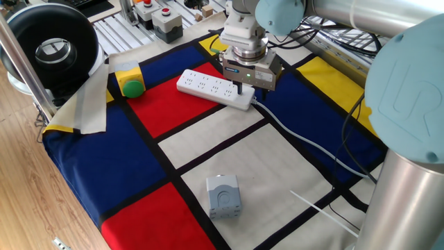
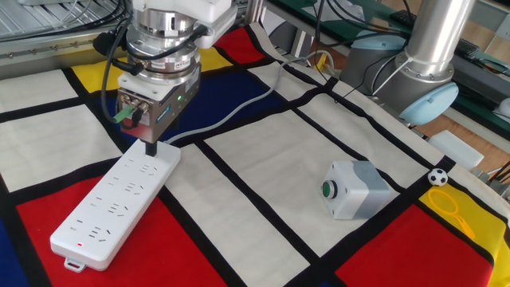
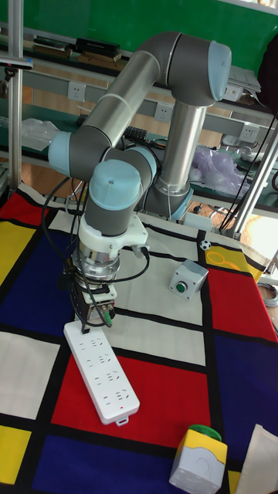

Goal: Turn on the power strip by pressing the button

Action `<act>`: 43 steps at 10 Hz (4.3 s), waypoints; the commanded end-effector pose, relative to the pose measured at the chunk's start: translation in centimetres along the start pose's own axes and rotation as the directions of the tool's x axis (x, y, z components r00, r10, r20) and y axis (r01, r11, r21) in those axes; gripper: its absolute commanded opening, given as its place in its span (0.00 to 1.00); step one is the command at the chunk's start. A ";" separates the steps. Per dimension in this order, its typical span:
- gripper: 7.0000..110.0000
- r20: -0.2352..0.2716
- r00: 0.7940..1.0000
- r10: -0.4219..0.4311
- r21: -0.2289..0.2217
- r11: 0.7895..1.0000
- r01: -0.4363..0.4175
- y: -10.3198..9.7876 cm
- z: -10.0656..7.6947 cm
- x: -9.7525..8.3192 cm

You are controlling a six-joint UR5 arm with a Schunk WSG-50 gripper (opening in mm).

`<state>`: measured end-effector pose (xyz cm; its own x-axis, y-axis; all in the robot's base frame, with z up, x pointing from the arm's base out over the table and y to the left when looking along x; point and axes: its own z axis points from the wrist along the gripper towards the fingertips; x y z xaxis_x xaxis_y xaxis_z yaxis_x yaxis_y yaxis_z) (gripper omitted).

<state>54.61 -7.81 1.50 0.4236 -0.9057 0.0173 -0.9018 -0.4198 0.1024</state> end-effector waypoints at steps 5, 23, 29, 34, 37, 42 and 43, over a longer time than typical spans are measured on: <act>0.57 0.002 1.000 0.008 0.002 1.000 -0.008 -0.1 0.0 0.0; 0.57 0.004 1.000 0.016 0.002 1.000 -0.016 -0.1 0.2 -0.3; 0.57 0.006 1.000 0.020 -0.005 1.000 -0.020 0.0 -0.2 -0.2; 0.57 0.006 1.000 0.022 -0.010 1.000 -0.022 0.1 -0.6 -0.2; 0.57 0.012 1.000 0.029 -0.007 1.000 -0.029 0.1 -1.1 -0.2; 0.57 0.023 0.999 0.049 0.002 0.999 -0.050 -0.1 -2.0 -0.5; 0.57 0.025 0.998 0.063 0.004 0.998 -0.063 -0.2 -2.5 -0.6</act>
<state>54.57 -7.45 3.05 0.3888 -0.9212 0.0101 -0.9163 -0.3856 0.1081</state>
